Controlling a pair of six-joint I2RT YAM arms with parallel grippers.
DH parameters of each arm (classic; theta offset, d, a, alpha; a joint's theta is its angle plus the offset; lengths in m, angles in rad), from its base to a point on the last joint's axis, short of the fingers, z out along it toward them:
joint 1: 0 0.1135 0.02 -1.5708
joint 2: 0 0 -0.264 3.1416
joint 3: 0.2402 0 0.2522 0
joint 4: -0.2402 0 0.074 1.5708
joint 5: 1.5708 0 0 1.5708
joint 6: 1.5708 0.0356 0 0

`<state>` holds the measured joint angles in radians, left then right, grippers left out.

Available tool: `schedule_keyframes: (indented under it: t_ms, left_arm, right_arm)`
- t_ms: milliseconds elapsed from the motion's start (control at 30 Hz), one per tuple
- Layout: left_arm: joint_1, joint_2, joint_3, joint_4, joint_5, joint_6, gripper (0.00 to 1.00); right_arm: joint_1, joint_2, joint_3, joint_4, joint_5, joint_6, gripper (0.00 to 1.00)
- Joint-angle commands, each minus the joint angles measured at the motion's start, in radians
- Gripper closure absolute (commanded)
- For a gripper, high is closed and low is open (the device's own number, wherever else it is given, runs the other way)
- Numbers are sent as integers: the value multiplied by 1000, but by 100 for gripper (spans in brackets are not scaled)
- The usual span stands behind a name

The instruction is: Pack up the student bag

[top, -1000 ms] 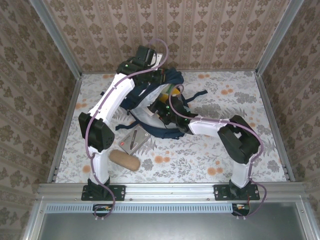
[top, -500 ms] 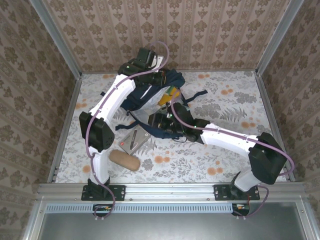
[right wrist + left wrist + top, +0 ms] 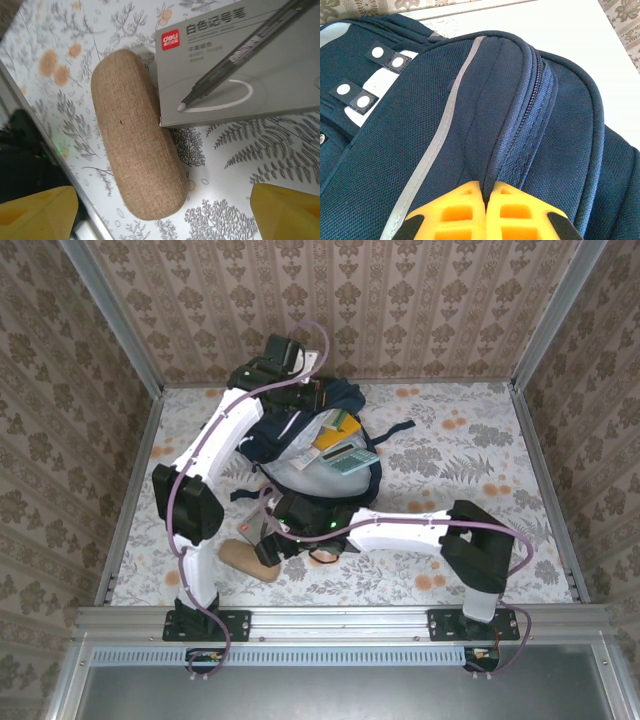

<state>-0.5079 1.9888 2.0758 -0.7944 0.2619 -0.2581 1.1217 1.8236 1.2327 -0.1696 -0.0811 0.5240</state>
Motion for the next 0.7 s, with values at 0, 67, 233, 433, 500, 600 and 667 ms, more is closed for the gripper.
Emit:
schedule_keyframes:
  t_ms: [0,67,233,433,500,600,667]
  left_arm:
    - [28,-80,0,58,-3,2,100]
    - [31,-84,-1,54,-6,2,100]
    - [37,-93,-7,47,-9,3,100]
    - [44,-104,-22,50,-10,1,100]
    - [45,-104,-25,52,-8,-1,100]
    - [45,-104,-30,52,-7,0,100]
    - [45,-104,-30,50,-7,1,100]
  right_arm:
    - [32,62,61,-63,33,-144,6]
    - [51,100,89,-82,54,-186,6]
    - [97,186,168,-135,92,-268,4]
    - [128,260,221,-166,140,-298,4]
    - [137,282,234,-175,164,-303,7]
    - [143,299,243,-178,206,-303,14]
    - [144,294,238,-174,222,-302,22]
